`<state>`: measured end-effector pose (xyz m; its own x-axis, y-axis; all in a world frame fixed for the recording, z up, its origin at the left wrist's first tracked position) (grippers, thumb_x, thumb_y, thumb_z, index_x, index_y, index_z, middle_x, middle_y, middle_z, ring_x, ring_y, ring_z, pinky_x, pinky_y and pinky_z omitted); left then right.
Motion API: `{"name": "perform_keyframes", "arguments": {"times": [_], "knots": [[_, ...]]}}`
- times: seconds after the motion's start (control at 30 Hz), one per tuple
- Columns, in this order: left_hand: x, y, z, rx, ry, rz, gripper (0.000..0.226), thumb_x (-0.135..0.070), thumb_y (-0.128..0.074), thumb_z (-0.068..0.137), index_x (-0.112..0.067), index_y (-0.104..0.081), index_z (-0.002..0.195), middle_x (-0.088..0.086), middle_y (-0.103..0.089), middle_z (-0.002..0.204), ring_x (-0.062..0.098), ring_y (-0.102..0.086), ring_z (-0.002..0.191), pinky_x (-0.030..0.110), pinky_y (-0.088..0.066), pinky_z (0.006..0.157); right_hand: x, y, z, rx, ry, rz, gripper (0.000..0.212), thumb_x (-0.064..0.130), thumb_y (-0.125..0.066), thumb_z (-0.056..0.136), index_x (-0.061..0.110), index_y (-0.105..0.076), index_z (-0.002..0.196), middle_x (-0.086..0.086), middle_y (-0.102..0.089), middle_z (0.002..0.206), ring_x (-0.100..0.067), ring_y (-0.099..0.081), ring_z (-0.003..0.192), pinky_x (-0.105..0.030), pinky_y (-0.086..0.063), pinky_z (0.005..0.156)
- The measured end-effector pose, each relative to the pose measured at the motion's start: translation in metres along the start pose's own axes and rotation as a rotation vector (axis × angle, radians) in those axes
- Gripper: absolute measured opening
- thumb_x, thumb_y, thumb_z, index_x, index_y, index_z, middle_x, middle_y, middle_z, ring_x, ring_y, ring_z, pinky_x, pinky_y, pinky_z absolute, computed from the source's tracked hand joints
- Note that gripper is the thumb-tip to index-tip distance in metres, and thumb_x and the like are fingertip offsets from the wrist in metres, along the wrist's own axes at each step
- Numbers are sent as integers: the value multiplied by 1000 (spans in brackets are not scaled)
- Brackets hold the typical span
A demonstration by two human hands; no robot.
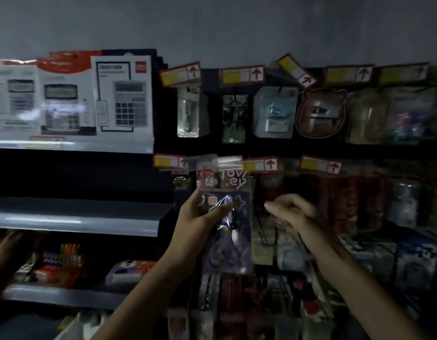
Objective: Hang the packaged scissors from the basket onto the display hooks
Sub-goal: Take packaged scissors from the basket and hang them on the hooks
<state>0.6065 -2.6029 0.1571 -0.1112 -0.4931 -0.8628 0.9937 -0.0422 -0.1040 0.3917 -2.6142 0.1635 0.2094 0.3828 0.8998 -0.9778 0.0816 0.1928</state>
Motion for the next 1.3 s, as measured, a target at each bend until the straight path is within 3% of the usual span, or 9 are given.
{"name": "perform_keyframes", "arguments": {"times": [0.1, 0.2, 0.3, 0.4, 0.47, 0.6, 0.73, 0.8, 1.3], "knots": [[2, -19, 22, -2, -48, 30, 28, -20, -75, 91, -17, -64, 117, 27, -70, 104, 59, -61, 91, 69, -50, 79, 11, 14, 27, 100, 5, 120, 22, 25, -73, 89, 17, -76, 109, 6, -72, 73, 0, -54, 43, -13, -38, 45], [3, -27, 42, 1, -94, 50, 28, -15, -73, 93, -15, -62, 119, 8, -74, 92, 29, -69, 79, 36, -53, 67, 28, 11, 47, 158, 71, 242, 17, 6, -63, 95, -4, -71, 107, 10, -61, 48, 4, -51, 35, -5, -36, 38], [-2, -29, 58, 24, -105, 48, 29, -10, -70, 93, -13, -62, 121, 3, -77, 96, 12, -73, 81, 21, -54, 66, 36, 0, 70, 143, 150, 273, 13, 12, -70, 93, 3, -77, 99, -1, -75, 68, -11, -73, 67, -15, -55, 61], [-8, -24, 74, 32, -116, 41, 32, -12, -70, 92, -16, -62, 122, 9, -76, 104, 23, -75, 91, 38, -61, 76, 41, -13, 95, 28, 229, 125, 5, 16, -76, 89, 17, -81, 90, -6, -78, 86, -24, -76, 89, -45, -61, 88], [-10, -17, 86, 44, -110, 17, 32, -11, -69, 93, -14, -60, 124, 11, -75, 109, 29, -74, 101, 45, -60, 88, 43, -21, 108, -8, 254, 109, 5, 14, -78, 87, 18, -81, 86, -6, -77, 83, -22, -76, 85, -44, -62, 84], [-19, 0, 108, 91, -51, -70, 26, -22, -65, 97, -13, -65, 120, 11, -74, 114, 30, -72, 107, 47, -58, 90, 57, -37, 120, -67, 279, 137, 2, 12, -78, 87, 11, -79, 85, -6, -77, 79, -14, -74, 77, -20, -56, 66], [-31, 19, 136, 81, -54, -111, 21, -26, -65, 96, -8, -71, 105, 14, -76, 105, 27, -75, 92, 32, -60, 70, 65, -53, 133, -80, 213, 139, 4, 17, -78, 88, 15, -79, 84, -6, -77, 86, -20, -74, 86, -35, -59, 83], [-35, 24, 150, 59, -76, -88, 25, -27, -71, 92, -1, -70, 94, 23, -73, 102, 38, -73, 91, 42, -61, 73, 70, -58, 138, -113, 202, 158, 4, 19, -77, 88, 16, -79, 87, -4, -78, 88, -18, -74, 88, -35, -58, 85], [-90, -2, 246, 6, -243, 169, 28, -12, -68, 94, -12, -64, 122, 12, -74, 101, 31, -74, 94, 52, -62, 84, 107, -18, 197, -271, 216, 174, 13, 29, -80, 86, 16, -80, 88, -3, -78, 98, -28, -72, 98, -42, -56, 91]]}}
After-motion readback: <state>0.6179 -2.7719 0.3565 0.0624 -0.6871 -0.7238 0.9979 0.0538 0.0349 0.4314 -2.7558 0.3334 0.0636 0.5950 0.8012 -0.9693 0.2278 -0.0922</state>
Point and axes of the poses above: each hand's wrist, its own z-axis towards the middle knuckle, its own y-axis out of the back of the hand, x = y × z, the point moved 1 cm from there along z, towards the middle knuckle
